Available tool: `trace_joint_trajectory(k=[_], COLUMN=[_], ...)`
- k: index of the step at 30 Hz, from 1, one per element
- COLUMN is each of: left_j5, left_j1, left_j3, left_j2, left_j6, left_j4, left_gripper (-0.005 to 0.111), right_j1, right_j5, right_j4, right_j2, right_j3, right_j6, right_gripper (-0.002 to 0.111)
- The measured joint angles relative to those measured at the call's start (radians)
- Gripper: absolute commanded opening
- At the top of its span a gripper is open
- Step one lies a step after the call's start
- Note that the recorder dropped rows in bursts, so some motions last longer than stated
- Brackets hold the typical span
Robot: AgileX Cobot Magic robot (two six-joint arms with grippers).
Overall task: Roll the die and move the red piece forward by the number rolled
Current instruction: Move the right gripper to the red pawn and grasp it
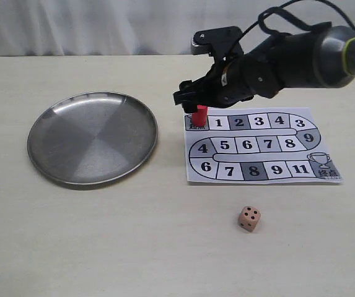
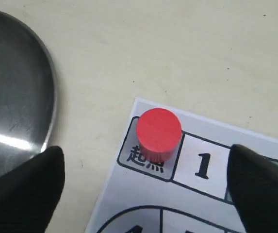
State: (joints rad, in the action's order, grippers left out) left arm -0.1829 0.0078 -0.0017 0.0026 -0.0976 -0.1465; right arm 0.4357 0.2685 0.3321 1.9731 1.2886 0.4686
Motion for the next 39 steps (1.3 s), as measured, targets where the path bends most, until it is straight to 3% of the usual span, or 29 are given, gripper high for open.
trace_joint_trajectory(k=[8, 10, 18, 22, 39], left_j5=[0.000, 0.000, 0.000, 0.000, 0.000], left_j1=[0.000, 0.000, 0.000, 0.000, 0.000], left_j3=[0.000, 0.000, 0.000, 0.000, 0.000], left_j2=[0.000, 0.000, 0.000, 0.000, 0.000], left_j6=[0.000, 0.000, 0.000, 0.000, 0.000], left_j4=[0.000, 0.000, 0.000, 0.000, 0.000], left_gripper=[0.000, 0.000, 0.000, 0.000, 0.000], right_j1=[-0.028, -0.044, -0.040, -0.038, -0.038], right_j5=[0.000, -0.007, -0.065, -0.067, -0.052], right_j4=[-0.002, -0.002, -0.002, -0.006, -0.006], right_j2=[0.147, 0.164, 0.177, 0.177, 0.161], right_j3=[0.114, 0.122, 0.122, 0.122, 0.126], right_j6=[0.000, 0.000, 0.000, 0.000, 0.000], right_gripper=[0.082, 0.074, 0.023, 0.004, 0.005])
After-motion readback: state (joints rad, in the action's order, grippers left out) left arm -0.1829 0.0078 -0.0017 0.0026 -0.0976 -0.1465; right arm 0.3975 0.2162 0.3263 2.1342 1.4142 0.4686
